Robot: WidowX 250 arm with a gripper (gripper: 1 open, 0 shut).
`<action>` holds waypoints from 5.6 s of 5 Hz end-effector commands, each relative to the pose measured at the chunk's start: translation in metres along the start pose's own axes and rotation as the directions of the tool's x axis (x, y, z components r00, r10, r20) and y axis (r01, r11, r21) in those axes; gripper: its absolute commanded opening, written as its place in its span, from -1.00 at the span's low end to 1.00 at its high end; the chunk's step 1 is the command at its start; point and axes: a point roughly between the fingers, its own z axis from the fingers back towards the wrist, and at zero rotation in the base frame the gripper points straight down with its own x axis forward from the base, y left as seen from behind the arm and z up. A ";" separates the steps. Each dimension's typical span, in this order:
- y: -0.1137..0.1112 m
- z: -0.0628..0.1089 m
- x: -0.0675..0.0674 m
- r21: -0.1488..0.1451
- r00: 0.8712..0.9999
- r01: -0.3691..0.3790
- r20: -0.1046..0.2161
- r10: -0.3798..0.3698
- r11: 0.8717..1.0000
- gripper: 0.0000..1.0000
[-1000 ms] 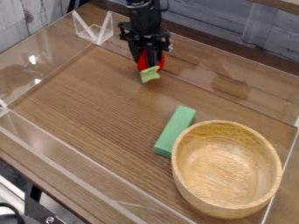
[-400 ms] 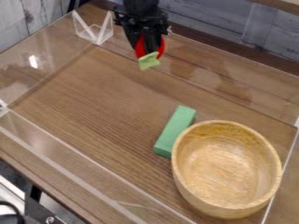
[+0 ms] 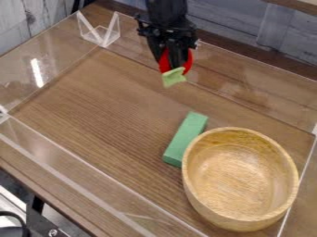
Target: Move the red fruit to the right
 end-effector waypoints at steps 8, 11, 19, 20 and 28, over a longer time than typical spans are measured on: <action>-0.008 -0.028 -0.003 0.014 0.994 0.111 -0.018 -0.111 0.994 -1.00; 0.011 -0.024 0.000 0.028 0.997 0.081 -0.013 -0.081 0.996 -1.00; -0.104 0.000 -0.048 -0.004 0.985 0.174 0.015 -0.174 0.985 -1.00; -0.131 -0.011 -0.061 -0.015 0.982 0.188 -0.005 -0.188 0.982 -1.00; -0.173 -0.053 -0.101 0.040 0.969 0.236 -0.088 -0.232 0.971 1.00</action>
